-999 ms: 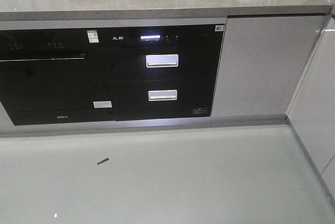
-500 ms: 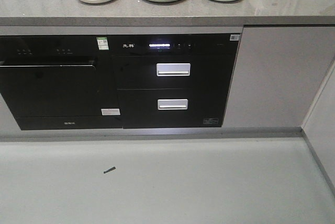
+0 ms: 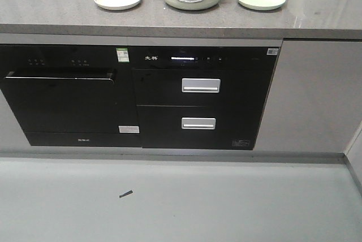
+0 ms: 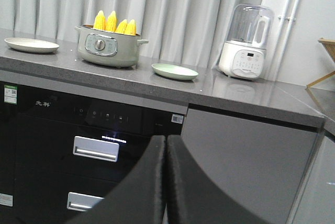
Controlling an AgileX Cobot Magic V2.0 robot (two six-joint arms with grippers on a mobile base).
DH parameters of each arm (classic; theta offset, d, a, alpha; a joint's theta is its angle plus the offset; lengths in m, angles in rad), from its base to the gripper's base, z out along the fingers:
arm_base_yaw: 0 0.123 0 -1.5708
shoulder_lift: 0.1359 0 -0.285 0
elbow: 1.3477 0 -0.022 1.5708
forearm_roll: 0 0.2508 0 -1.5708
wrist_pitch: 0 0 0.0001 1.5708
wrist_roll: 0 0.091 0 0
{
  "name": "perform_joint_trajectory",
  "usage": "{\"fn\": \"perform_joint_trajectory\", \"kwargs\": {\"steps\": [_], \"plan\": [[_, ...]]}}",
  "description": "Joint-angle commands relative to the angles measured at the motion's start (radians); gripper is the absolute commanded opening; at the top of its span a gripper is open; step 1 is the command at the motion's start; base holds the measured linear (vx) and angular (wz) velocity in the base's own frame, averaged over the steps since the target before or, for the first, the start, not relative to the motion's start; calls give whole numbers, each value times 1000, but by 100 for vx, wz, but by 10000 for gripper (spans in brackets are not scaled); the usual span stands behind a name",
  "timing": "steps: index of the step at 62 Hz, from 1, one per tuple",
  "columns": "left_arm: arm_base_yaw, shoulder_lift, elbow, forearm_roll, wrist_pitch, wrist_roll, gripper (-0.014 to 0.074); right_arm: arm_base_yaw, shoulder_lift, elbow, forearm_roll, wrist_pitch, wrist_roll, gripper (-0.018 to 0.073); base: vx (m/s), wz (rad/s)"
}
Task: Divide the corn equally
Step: 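Drive the base toward the counter with the pot and plates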
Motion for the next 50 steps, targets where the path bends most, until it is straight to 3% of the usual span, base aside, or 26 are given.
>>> {"fn": "perform_joint_trajectory", "kwargs": {"steps": [1,50], "plan": [[0,-17,4,-1,-75,-13,-7,-7,-4,10,-8,-75,-4,-4,16,8],[0,-17,4,-1,-75,-13,-7,-7,-4,10,-8,-76,-4,-4,15,0]]}}
